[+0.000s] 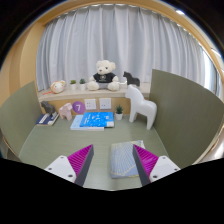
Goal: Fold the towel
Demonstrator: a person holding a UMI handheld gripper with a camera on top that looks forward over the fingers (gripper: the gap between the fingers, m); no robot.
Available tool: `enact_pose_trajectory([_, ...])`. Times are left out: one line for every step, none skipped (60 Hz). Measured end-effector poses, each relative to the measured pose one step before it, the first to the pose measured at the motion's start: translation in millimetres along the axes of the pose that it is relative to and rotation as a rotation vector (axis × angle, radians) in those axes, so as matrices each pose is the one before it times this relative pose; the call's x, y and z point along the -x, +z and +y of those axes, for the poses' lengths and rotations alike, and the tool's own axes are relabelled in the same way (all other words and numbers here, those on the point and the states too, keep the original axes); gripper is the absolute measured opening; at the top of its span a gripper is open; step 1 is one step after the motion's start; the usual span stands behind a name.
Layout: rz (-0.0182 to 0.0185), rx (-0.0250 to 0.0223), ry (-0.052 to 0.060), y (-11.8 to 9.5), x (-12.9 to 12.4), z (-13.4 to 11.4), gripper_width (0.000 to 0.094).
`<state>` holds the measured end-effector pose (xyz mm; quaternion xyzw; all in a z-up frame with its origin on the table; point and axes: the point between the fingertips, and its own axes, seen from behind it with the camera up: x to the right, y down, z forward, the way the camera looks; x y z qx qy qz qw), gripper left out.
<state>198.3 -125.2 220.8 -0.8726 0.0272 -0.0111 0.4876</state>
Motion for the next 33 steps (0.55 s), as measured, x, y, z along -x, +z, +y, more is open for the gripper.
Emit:
enact_pose_trajectory([-0.00065,-0.00088,0.0026,-3.03,3.25,2.17,0.0791])
enact_pose_trajectory([0.00072,0.00037,0.0009,-2.76,3.04,2.44,0.0791])
enact_pose_trajectory([0.00217,0.00263,-0.0015,-2.68,2.66,2.58,0.079])
enact_pose_trajectory([0.00254,0.00412,-0.0033,-2.71,2.59,3.17,0.0789])
enact_pose_trajectory([0.00395,0.00395,-0.003,-3.47,3.66,4.47,0.0791])
enact_pose_trajectory([0.00115,0.00646,-0.0025,-1.98,2.96,3.27,0.0791])
enact_pose_trajectory([0.00083,0.00486,-0.0012,-2.63,3.03,2.83,0.079])
enact_pose_trajectory([0.00013,0.00225,-0.0011,-2.88,3.5,2.36,0.079])
enact_pose_trajectory([-0.00133,0.00043,-0.0013,-3.06,3.26,1.7,0.0791])
enact_pose_trajectory([-0.00153,-0.00024,-0.0009,-3.27,2.99,1.7,0.0791])
enact_pose_trajectory([-0.00064,-0.00044,-0.0014,-2.91,2.47,1.43,0.0793])
enact_pose_trajectory([0.00211,-0.00217,-0.0014,-3.72,3.34,2.47,0.0794])
enact_pose_trajectory([-0.00043,-0.0001,-0.0029,-2.92,1.95,1.26,0.0794])
enact_pose_trajectory([0.00029,0.00018,-0.004,-2.53,1.75,1.02,0.0795])
enact_pose_trajectory([0.00004,-0.00008,-0.0032,-2.42,1.73,1.24,0.0794])
enact_pose_trajectory([-0.0001,-0.00048,-0.0018,-2.72,1.66,0.92,0.0794])
enact_pose_trajectory([-0.00066,-0.00151,-0.0007,-2.77,1.38,0.52,0.0795])
enact_pose_trajectory([0.00012,-0.00282,-0.0006,-2.63,1.94,0.14,0.0795])
enact_pose_trajectory([-0.00004,-0.00285,-0.0012,-2.88,1.71,-0.16,0.0794])
enact_pose_trajectory([0.0008,-0.00151,-0.0018,-1.55,2.82,-0.37,0.0795])
enact_pose_trajectory([0.0007,-0.00199,-0.0028,-3.02,0.97,0.2,0.0795])
enact_pose_trajectory([0.00061,-0.00308,-0.0017,-2.42,0.94,-0.24,0.0796])
enact_pose_trajectory([0.00019,-0.00343,-0.0012,-2.4,1.37,-0.27,0.0797])
enact_pose_trajectory([-0.0006,-0.0034,-0.0019,-2.15,1.12,-0.19,0.0797])
enact_pose_trajectory([-0.00128,-0.0029,-0.0019,-1.9,1.49,-0.47,0.0797])
enact_pose_trajectory([-0.00217,-0.00368,-0.0006,-2.18,1.61,-0.77,0.0797])
enact_pose_trajectory([-0.00257,-0.00489,0.0,-1.66,1.75,-0.97,0.0797])
enact_pose_trajectory([-0.00214,-0.00448,-0.0001,-1.57,1.48,-0.84,0.0795])
enact_pose_trajectory([-0.00163,-0.00452,-0.0004,-1.66,1.41,-1.0,0.0796])
enact_pose_trajectory([-0.00134,-0.00466,-0.0013,-1.54,0.99,-0.79,0.0796])
enact_pose_trajectory([-0.00062,-0.00448,-0.0018,-1.39,0.84,-0.75,0.0796])
enact_pose_trajectory([-0.00005,-0.00304,-0.002,-1.34,0.86,-0.59,0.0796])
enact_pose_trajectory([0.00015,-0.00243,-0.0015,-1.68,0.66,-0.3,0.0796])
